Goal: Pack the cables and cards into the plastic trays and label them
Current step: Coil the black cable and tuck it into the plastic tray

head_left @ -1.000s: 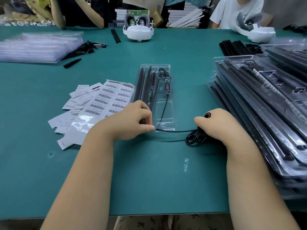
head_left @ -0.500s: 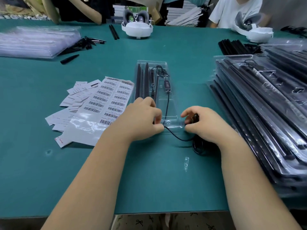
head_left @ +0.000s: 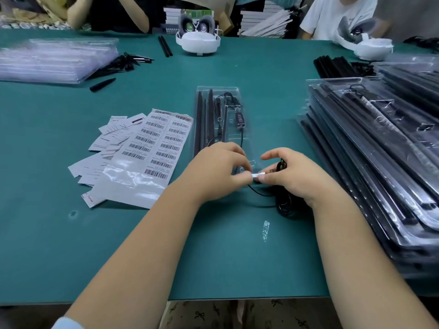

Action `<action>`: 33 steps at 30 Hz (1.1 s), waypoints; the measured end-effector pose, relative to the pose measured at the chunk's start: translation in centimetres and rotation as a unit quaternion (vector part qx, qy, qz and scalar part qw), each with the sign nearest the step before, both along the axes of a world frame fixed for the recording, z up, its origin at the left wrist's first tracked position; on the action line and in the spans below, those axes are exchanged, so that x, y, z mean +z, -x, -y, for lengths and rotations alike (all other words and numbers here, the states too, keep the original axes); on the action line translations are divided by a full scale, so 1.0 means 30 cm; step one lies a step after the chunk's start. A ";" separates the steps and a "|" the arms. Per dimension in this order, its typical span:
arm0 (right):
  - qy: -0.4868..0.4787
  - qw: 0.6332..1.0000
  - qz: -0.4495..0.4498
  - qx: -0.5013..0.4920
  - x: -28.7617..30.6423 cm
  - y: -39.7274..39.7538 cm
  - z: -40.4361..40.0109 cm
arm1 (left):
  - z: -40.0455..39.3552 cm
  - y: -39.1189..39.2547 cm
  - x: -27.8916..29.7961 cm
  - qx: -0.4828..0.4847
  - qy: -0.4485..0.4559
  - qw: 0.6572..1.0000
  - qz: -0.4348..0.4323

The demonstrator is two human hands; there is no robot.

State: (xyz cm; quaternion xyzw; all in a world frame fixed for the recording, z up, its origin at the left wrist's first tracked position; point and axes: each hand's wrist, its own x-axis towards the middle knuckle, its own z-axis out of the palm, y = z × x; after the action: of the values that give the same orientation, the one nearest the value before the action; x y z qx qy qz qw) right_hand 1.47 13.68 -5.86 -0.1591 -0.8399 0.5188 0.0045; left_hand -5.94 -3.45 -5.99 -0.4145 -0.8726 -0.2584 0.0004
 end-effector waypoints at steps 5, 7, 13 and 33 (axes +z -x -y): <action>0.014 1.000 0.005 0.009 0.000 0.002 -0.011 | -0.034 -0.015 0.004 0.010 0.087 0.995 -0.041; 0.021 1.000 0.003 0.016 -0.001 0.003 -0.012 | -0.046 -0.018 0.011 0.018 0.117 0.991 -0.060; 0.030 0.999 0.000 0.038 -0.006 0.005 -0.020 | -0.037 -0.009 0.035 0.037 0.098 0.993 -0.052; -0.145 0.989 0.041 -0.007 0.001 0.043 0.028 | -0.049 -0.018 0.048 0.005 0.186 0.979 -0.089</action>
State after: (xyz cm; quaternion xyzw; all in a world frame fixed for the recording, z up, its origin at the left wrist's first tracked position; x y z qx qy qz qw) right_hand 0.19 12.85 -5.81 -0.1834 -0.9046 0.3848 -0.0033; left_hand -5.39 -1.97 -4.56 -0.4245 -0.9038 -0.0539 0.0023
